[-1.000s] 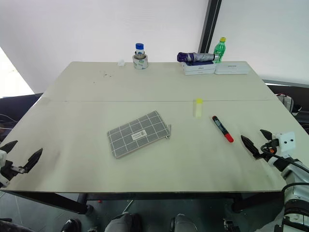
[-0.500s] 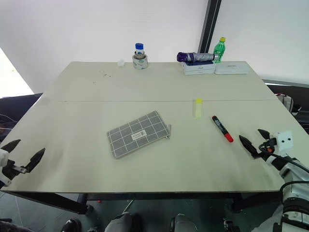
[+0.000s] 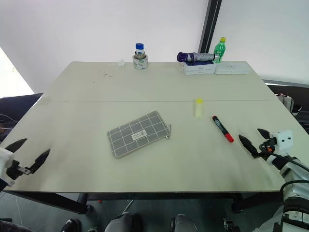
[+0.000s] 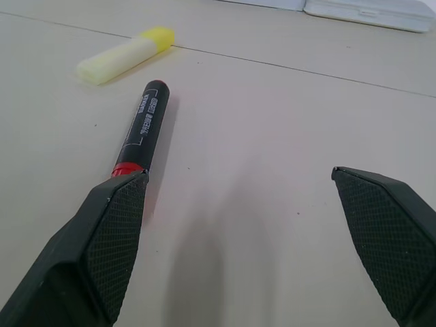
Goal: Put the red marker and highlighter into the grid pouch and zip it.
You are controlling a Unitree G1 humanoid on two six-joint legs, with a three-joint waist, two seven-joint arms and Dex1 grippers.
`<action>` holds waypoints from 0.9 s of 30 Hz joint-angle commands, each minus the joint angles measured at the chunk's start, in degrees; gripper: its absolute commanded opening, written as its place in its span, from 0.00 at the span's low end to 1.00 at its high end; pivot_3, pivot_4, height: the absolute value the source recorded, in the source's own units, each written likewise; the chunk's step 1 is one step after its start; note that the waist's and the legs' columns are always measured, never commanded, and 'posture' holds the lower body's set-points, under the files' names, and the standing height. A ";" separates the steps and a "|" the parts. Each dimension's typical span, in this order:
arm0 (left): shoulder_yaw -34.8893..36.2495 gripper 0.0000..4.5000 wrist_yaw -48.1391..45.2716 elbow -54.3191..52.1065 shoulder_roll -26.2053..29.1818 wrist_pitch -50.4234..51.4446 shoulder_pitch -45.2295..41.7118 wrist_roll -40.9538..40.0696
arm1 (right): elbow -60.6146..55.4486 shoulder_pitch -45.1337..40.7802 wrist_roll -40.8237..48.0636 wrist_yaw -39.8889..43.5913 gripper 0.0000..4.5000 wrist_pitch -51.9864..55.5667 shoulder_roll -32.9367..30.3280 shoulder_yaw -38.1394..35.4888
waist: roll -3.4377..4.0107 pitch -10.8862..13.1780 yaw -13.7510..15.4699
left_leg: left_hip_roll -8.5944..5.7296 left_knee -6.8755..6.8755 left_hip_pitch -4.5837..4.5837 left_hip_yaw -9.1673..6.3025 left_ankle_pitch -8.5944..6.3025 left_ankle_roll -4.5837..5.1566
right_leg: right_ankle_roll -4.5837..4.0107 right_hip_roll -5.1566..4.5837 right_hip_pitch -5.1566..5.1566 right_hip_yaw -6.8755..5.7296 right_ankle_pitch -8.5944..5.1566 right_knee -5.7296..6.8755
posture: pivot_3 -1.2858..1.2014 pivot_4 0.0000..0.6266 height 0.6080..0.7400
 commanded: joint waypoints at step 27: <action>-30.17 1.00 -1.07 16.35 4.22 -34.57 -23.45 22.76 | -11.70 -20.91 -21.43 -15.71 0.01 5.21 17.91 30.57 | 0.06 0.03 -0.01 | 0.05 -0.03 -0.09 0.29 0.32 -0.24 | 0.01 0.30 -0.12 0.06 0.06 0.12 | 0.52 0.24 1.00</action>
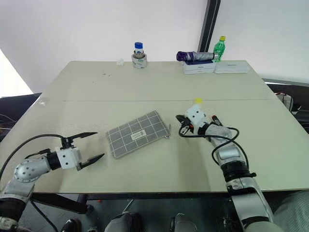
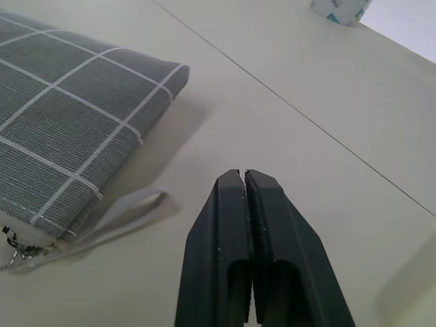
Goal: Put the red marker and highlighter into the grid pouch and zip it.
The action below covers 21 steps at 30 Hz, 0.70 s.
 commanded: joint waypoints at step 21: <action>-12.67 1.00 7.60 9.79 -0.04 -13.43 -10.58 11.04 | 7.64 -3.25 -11.82 -5.80 0.01 -9.32 0.45 6.21 | 0.03 -0.03 0.26 | 0.01 0.04 0.07 0.13 0.02 -0.01 | 0.01 0.01 0.01 0.12 0.00 0.10 | 0.52 0.24 1.00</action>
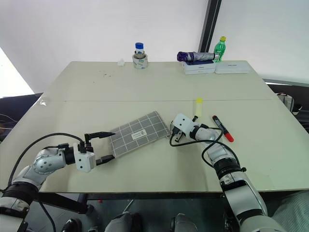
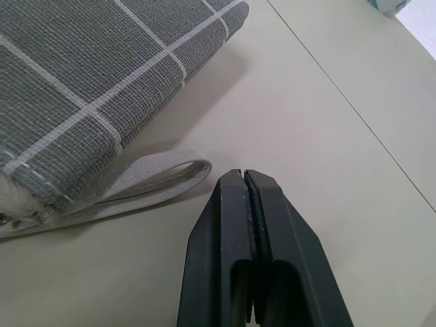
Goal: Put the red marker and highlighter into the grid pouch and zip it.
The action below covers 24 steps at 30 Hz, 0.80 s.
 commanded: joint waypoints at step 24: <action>-8.56 0.36 2.73 5.26 -2.23 -0.91 -3.71 4.95 | -3.99 0.73 1.08 2.17 0.00 -0.07 0.86 -0.68 | 0.08 -0.07 0.09 | 0.00 0.05 0.02 0.01 0.01 0.01 | 0.01 0.02 0.04 0.01 0.00 0.03 | 0.52 0.24 1.00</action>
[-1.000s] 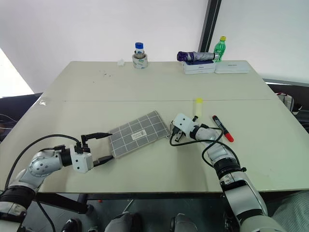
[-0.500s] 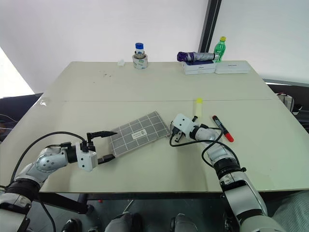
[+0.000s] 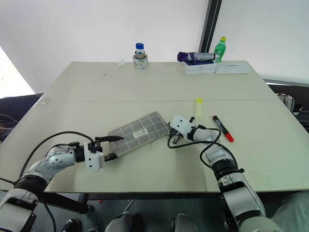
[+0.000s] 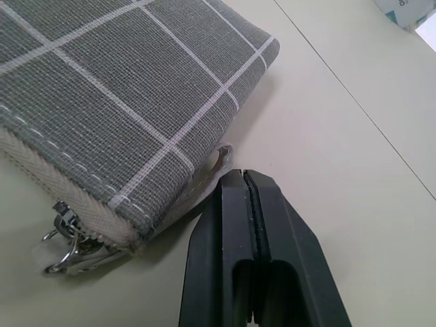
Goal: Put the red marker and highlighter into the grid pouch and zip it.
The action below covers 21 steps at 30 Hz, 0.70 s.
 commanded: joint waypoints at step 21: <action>1.29 0.00 1.31 -3.54 -0.50 5.45 2.61 -3.42 | -18.75 3.33 23.21 9.66 0.52 17.98 -0.07 -12.81 | 0.45 -0.27 -0.02 | 0.00 -0.01 0.10 0.03 -0.01 0.02 | 0.01 0.00 0.04 0.13 0.00 0.01 | 0.52 0.24 1.00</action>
